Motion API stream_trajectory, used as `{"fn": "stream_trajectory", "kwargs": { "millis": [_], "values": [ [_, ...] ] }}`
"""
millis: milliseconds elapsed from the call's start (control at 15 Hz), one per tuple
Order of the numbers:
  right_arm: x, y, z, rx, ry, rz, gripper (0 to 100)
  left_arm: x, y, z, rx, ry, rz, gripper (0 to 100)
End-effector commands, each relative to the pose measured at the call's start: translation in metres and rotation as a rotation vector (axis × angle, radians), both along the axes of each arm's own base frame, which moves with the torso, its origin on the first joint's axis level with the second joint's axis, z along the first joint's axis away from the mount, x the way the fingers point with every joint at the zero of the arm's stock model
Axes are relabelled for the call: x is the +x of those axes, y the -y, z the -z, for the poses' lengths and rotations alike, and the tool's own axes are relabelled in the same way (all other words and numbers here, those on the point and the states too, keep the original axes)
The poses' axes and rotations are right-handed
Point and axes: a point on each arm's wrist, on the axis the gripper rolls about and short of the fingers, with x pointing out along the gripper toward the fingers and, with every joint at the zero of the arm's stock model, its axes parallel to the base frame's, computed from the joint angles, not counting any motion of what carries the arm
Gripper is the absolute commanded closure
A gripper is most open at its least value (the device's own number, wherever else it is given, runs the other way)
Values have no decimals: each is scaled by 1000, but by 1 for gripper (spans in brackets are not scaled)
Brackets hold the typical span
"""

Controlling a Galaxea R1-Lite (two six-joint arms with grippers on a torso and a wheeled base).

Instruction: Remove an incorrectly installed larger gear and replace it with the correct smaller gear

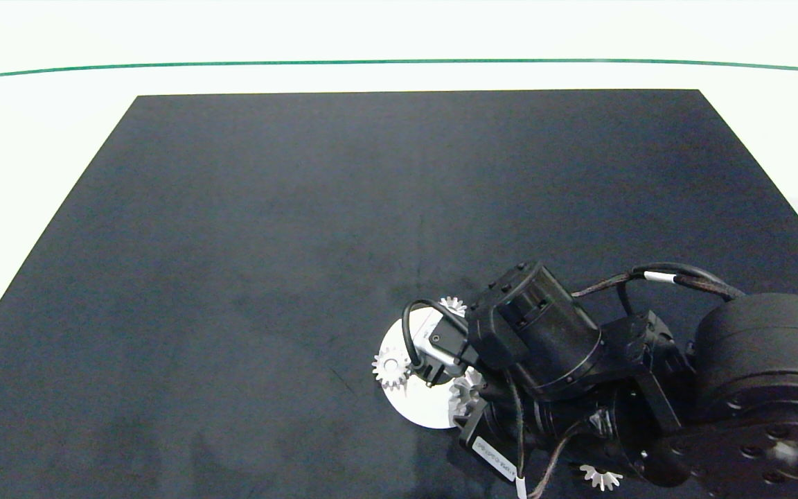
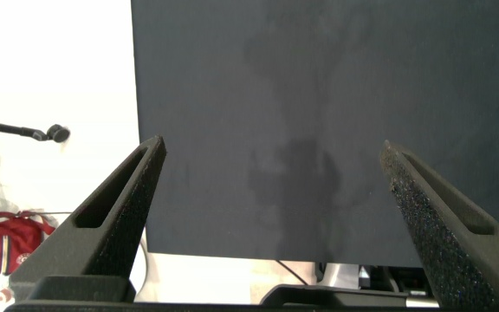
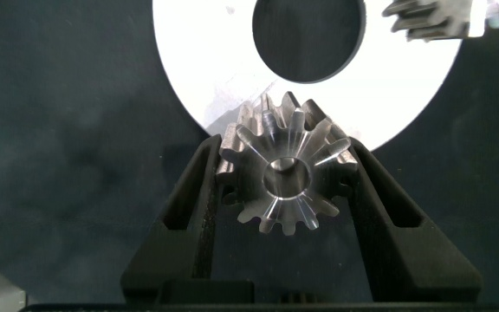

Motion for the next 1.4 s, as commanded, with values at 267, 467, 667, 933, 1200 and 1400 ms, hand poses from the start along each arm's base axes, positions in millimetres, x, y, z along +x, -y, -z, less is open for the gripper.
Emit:
{"fn": "stream_trajectory", "kwargs": {
  "millis": [267,467,667,933,1200,1400],
  "values": [
    [-19,21,-38,95,72,-9,63,0,0,1,0,-11,-1,0],
    [-12,54,-38,90,73,88,63,0,0,1,0,-9,0,0],
    [-16,100,-13,51,4,240,63,0,0,1,-1,-12,0,0],
    [-20,124,9,41,-46,322,63,-1,0,1,0,-11,0,0],
    [-16,120,11,86,-40,364,63,-3,0,1,0,-5,0,0],
    [-16,120,12,86,-43,364,0,-3,0,1,0,-5,0,0]
  ]
}}
